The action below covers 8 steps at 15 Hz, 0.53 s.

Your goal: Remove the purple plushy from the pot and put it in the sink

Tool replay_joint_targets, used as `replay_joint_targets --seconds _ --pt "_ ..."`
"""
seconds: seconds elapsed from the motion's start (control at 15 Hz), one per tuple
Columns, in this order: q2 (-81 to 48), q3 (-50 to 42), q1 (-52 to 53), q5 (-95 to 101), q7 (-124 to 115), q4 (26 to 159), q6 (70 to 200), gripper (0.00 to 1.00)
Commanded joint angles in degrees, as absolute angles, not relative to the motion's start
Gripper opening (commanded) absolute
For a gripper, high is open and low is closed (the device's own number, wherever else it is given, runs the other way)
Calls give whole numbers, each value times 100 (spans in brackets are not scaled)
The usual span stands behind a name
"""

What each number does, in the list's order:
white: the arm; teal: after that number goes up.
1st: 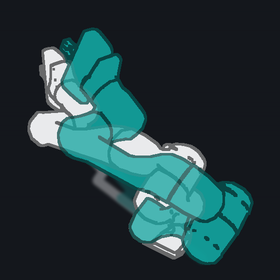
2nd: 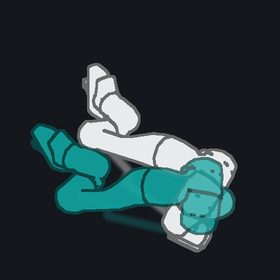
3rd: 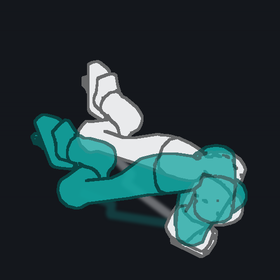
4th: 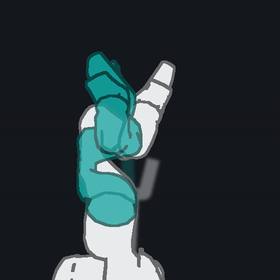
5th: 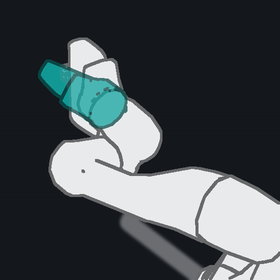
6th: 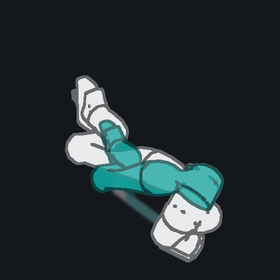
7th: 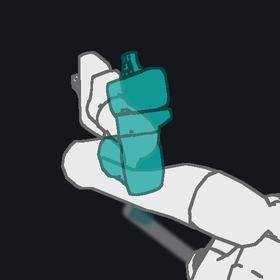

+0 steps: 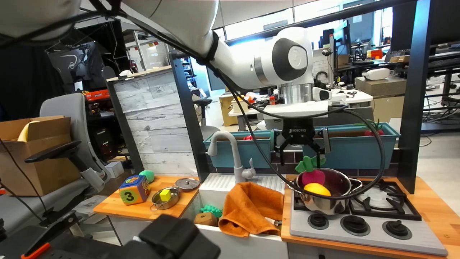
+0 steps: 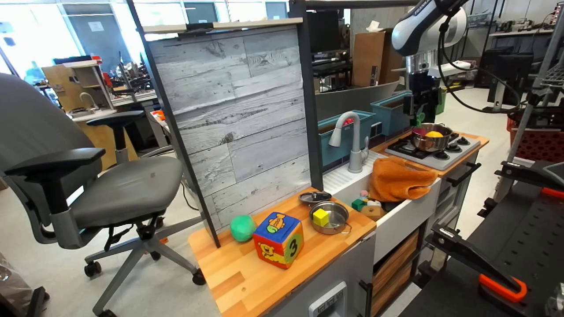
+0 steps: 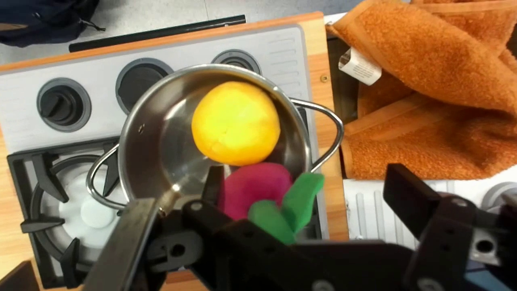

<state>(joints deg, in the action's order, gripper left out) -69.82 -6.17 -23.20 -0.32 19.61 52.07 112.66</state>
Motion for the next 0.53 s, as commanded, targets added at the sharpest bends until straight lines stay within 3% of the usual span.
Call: replay_joint_targets --seconds 0.0,0.07,0.13,0.2,0.27,0.47 --pt "-7595 -718 -2305 -4 1654 4189 10813 87" --pt "-7620 -668 -2328 27 1549 4161 10933 93" --pt "-7680 -677 -2326 30 1463 4059 10964 86" --pt "-7756 -695 -2321 43 1378 3934 11003 68" --pt "-7818 -709 -2319 53 1296 3826 11008 67" --pt "-7981 -738 -2337 71 1141 3522 10954 44"
